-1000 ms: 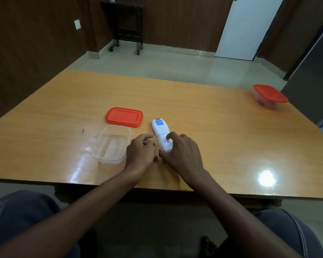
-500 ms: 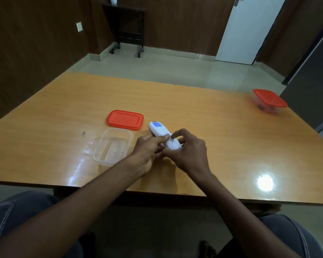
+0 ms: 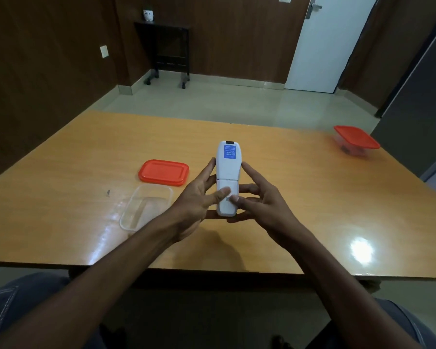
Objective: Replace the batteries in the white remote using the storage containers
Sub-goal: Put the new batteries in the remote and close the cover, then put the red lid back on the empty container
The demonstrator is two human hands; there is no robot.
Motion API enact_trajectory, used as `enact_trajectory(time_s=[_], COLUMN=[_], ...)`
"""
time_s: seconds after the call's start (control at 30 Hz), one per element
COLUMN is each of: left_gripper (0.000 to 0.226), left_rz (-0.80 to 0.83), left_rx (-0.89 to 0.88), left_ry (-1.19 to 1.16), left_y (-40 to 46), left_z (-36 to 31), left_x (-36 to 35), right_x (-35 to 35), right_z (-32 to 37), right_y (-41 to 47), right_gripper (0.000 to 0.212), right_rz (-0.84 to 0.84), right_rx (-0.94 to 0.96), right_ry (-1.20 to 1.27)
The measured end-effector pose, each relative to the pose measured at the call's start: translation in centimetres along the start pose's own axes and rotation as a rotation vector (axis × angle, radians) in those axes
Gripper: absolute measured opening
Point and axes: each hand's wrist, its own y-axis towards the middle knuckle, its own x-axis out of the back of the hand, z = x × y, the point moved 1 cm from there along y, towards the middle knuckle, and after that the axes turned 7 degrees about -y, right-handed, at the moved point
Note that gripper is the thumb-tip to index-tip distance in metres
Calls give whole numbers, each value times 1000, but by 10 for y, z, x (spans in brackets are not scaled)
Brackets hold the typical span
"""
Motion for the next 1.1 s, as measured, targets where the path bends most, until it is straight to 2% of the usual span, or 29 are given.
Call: enact_trajectory(time_s=[0.07, 0.17, 0.33, 0.63, 0.9, 1.03, 1.1], left_gripper=[106, 111, 98, 83, 75, 51, 51], left_rz=[52, 89, 70, -49, -164, -217, -185], left_rx=[-39, -67, -156, -228, -120, 37, 66], left_ry=[42, 53, 95, 50, 6, -130, -212], left_y=[-2, -7, -11, -10, -3, 1, 1], left_z=[-1, -3, 1, 5, 12, 9, 9], left_x=[3, 3, 4, 2, 1, 0, 2], right_x=[1, 1, -2, -17, -26, -27, -25], right_z=[1, 2, -5, -9, -10, -7, -6], right_y=[1, 0, -2, -3, 4, 8, 9], right_gripper=[84, 88, 89, 82, 70, 68, 71], right_rz=[28, 97, 33, -137, -172, -244, -231], right_rx=[31, 69, 172, 226, 82, 13, -17], right_ry=[-24, -3, -76, -94, -122, -298, -302])
